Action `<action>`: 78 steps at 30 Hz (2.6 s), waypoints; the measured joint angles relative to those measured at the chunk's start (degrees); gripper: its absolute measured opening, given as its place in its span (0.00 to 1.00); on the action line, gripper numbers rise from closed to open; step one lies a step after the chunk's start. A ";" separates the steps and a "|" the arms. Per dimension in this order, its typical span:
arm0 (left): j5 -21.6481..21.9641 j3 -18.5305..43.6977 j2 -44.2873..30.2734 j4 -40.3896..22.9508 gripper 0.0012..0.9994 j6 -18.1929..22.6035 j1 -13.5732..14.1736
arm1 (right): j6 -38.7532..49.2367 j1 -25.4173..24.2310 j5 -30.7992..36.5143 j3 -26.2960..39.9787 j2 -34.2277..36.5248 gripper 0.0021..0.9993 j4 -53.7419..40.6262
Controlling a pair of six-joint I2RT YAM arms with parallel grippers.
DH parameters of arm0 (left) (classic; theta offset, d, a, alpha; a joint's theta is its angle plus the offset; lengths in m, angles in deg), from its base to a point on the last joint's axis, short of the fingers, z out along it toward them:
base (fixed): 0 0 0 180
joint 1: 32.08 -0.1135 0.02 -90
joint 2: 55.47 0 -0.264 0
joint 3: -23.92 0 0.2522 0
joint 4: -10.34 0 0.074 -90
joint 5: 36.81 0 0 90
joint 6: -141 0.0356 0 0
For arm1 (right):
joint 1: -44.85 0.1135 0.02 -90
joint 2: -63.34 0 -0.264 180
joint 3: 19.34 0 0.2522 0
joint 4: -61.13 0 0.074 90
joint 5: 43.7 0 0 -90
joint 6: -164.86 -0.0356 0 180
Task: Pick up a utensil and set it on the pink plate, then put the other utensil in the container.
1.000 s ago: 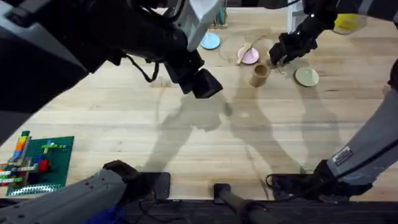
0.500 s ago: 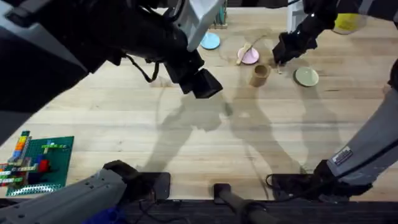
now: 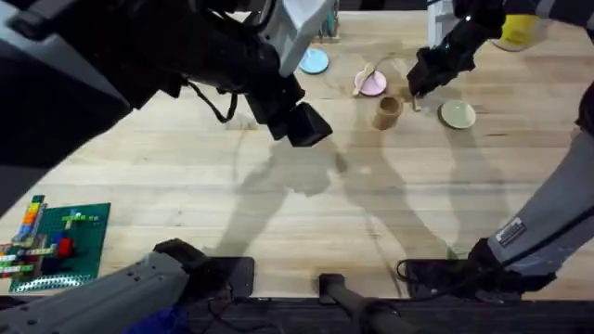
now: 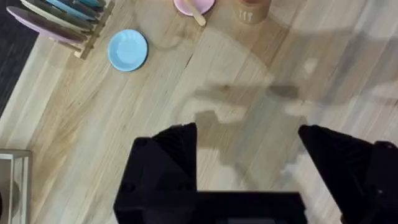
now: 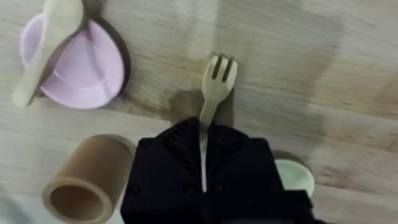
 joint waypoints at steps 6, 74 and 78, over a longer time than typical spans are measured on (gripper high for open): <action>0.00 0.00 0.00 0.00 1.00 0.00 0.00 | 0.44 0.00 -0.39 3.35 -1.07 0.03 -2.03; 0.00 0.00 0.00 0.00 1.00 0.00 0.00 | 96.21 -17.56 -73.30 3.91 -16.95 0.03 -35.34; 0.00 0.00 0.00 0.00 1.00 0.00 0.00 | 100.85 -17.84 -74.38 3.91 -15.57 0.03 -36.20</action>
